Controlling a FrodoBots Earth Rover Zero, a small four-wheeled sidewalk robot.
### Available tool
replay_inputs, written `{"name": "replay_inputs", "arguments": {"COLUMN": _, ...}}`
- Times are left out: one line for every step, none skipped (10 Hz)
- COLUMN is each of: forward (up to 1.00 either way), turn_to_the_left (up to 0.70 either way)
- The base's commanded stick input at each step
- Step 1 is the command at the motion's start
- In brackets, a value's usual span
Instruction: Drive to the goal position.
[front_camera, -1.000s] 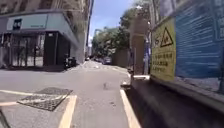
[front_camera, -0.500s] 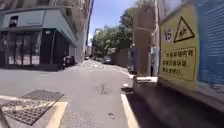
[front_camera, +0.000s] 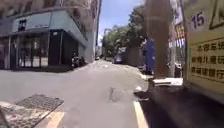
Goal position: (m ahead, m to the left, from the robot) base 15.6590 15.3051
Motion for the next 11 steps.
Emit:
{"name": "replay_inputs", "arguments": {"forward": 0.70, "turn_to_the_left": 0.00}}
{"name": "replay_inputs", "arguments": {"forward": 0.70, "turn_to_the_left": 0.00}}
{"name": "replay_inputs", "arguments": {"forward": 0.70, "turn_to_the_left": 0.00}}
{"name": "replay_inputs", "arguments": {"forward": 0.70, "turn_to_the_left": 0.00}}
{"name": "replay_inputs", "arguments": {"forward": 0.70, "turn_to_the_left": 0.00}}
{"name": "replay_inputs", "arguments": {"forward": 0.70, "turn_to_the_left": 0.00}}
{"name": "replay_inputs", "arguments": {"forward": 0.70, "turn_to_the_left": 0.00}}
{"name": "replay_inputs", "arguments": {"forward": 0.70, "turn_to_the_left": 0.00}}
{"name": "replay_inputs", "arguments": {"forward": 0.70, "turn_to_the_left": 0.00}}
{"name": "replay_inputs", "arguments": {"forward": 0.70, "turn_to_the_left": 0.00}}
{"name": "replay_inputs", "arguments": {"forward": 0.70, "turn_to_the_left": 0.00}}
